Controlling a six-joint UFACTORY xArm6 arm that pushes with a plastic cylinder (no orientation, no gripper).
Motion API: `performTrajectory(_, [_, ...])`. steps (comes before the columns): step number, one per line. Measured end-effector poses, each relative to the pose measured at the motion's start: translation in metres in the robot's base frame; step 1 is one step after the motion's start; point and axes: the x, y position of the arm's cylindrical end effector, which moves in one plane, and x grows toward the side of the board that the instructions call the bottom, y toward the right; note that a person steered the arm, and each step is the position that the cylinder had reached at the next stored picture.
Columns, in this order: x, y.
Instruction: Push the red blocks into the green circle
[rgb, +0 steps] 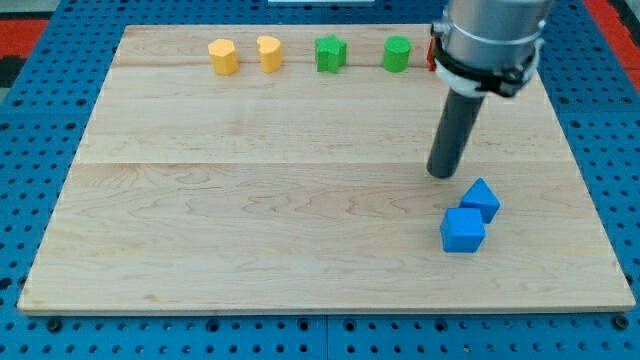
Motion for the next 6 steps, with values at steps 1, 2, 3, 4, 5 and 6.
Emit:
performTrajectory(1, [-0.027, 0.052])
performTrajectory(2, [-0.076, 0.104])
performTrajectory(3, [-0.131, 0.114])
performTrajectory(4, [-0.165, 0.135])
performTrajectory(5, [-0.197, 0.118])
performTrajectory(6, [-0.199, 0.058])
